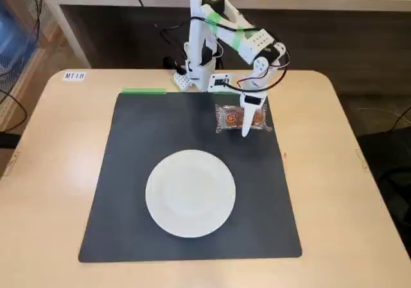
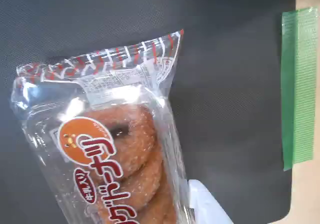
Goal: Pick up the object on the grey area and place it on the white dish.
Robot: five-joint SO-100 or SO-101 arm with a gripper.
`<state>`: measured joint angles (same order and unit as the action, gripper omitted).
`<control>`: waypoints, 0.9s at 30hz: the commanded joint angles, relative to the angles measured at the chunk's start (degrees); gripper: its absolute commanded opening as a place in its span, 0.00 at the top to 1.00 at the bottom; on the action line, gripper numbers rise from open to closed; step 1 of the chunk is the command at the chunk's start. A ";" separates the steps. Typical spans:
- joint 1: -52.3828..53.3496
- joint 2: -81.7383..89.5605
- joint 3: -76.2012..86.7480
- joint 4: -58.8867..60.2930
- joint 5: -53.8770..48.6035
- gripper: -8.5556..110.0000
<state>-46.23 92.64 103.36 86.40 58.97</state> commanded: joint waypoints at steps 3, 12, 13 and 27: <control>-0.09 -1.76 -1.05 1.41 0.53 0.42; 0.53 -8.88 -1.05 -1.93 -1.14 0.49; 0.53 -9.32 -1.05 -2.99 -1.41 0.51; 5.10 -5.36 -0.53 -10.02 -4.22 0.82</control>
<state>-42.98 83.76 103.27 76.82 56.16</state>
